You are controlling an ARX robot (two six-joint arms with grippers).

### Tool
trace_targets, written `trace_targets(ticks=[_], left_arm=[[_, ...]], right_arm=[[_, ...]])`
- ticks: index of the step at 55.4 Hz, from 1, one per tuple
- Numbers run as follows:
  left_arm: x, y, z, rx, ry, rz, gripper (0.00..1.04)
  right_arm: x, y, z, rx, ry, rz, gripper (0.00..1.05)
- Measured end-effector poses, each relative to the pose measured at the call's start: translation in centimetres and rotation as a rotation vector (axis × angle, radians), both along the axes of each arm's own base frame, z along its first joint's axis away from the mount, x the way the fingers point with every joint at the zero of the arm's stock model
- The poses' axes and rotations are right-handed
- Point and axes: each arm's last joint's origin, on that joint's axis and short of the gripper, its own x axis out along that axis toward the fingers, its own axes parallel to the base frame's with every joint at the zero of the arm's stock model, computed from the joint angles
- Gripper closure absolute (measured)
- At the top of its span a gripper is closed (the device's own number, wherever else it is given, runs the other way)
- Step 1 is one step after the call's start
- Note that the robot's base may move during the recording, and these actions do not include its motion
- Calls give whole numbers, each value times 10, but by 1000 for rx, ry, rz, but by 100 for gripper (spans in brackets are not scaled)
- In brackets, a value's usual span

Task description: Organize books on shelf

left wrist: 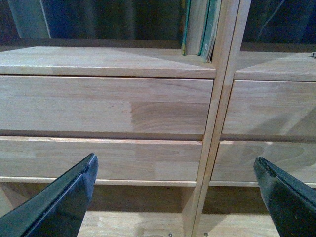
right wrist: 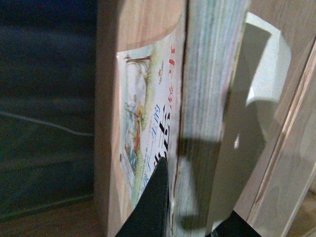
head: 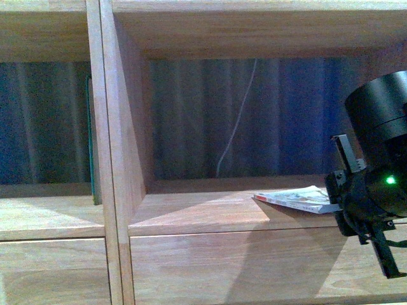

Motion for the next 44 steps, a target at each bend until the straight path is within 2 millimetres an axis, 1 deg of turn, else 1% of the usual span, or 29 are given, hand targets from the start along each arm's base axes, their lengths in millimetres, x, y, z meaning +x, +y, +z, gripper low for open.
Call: trace_targets(ticks=[9,14,23,25,30,33,40,44], left_arm=[[0,0,0,0,0,0,7],[0,0,0,0,0,0,7],[0,0,0,0,0,0,7],[0,0,0,0,0,0,7],[0,0,0,0,0,0,7],[0,0,0,0,0,0,7],[0,0,0,0,0,0,7],[0,0,0,0,0,0,7]], right_arm=[[-24,-15,14,-86,-84,21,97],[-42,-22,27,-145,-158,39,97],[-69,-26,53,-243,-294,78,97],[-79,-25,62,-267,-339,93,97],[-96,-23,74,-309,-408,114,97],[-109,-19,82,-338,-452,132,97],[-130,-9,88,-368,-494,153,97],[-141,2,89,-387,-510,178,97]])
